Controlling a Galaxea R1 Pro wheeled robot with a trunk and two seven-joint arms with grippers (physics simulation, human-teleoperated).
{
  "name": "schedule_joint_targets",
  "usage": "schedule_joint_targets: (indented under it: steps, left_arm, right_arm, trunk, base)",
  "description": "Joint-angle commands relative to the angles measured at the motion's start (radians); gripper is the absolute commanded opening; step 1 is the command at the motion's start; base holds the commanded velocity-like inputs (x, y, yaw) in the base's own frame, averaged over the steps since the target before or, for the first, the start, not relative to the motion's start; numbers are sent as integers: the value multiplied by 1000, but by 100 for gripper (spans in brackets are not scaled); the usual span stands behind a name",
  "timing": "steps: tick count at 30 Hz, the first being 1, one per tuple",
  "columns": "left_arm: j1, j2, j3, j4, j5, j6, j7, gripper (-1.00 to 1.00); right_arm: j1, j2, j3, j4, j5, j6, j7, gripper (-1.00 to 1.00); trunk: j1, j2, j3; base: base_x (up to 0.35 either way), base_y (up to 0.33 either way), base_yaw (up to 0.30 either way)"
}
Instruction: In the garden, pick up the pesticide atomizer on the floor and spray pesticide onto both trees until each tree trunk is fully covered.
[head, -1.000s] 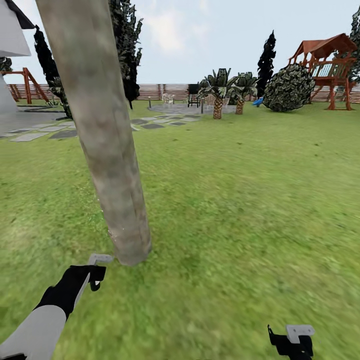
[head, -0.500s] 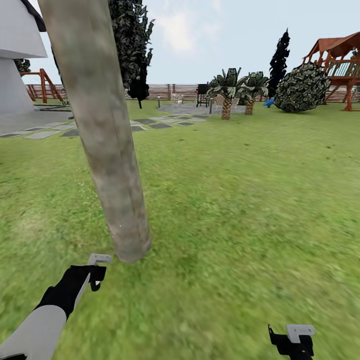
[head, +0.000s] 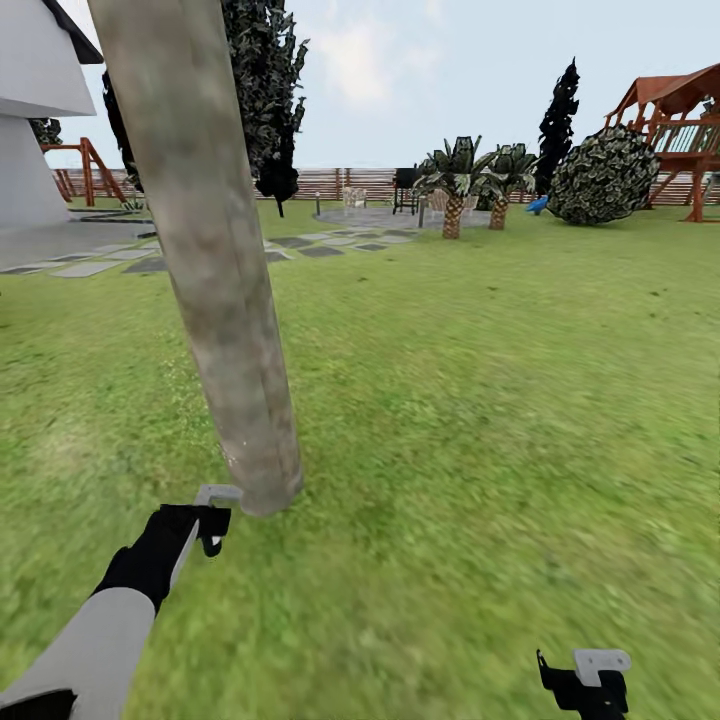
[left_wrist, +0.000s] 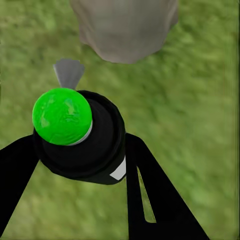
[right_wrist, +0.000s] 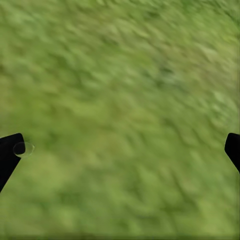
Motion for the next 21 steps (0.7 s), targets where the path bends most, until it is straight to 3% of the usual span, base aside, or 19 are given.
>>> schedule_joint_targets:
  steps: [1,5,10,14,17,21]
  left_arm:
    - [-11,-11,0,-43,-1,48,-4,-100]
    - [-19,-8,1,-98,-1,84,-17,-100]
    - [-52,42,1,-106,-3,112,-64,-100]
    - [-58,3,-28,-141,-2,133,-67,-100]
    - [-81,7,-27,-162,1,186,-67,-100]
    - [-84,-2,-32,-208,-1,206,-67,-100]
  right_arm:
    - [0,0,0,0,0,0,0,100]
    - [0,0,0,0,1,0,0,100]
    - [0,0,0,0,0,0,0,100]
    - [0,0,0,0,1,0,0,100]
    - [0,0,0,0,0,0,0,100]
    - [0,0,0,0,1,0,0,100]
  trunk:
    - [0,0,0]
    - [0,0,0]
    - [0,0,0]
    - [0,0,0]
    - [0,0,0]
    - [0,0,0]
  base:
    - [-2,0,0]
    - [0,0,0]
    - [0,0,0]
    - [0,0,0]
    - [-102,27,0]
    - [-256,70,0]
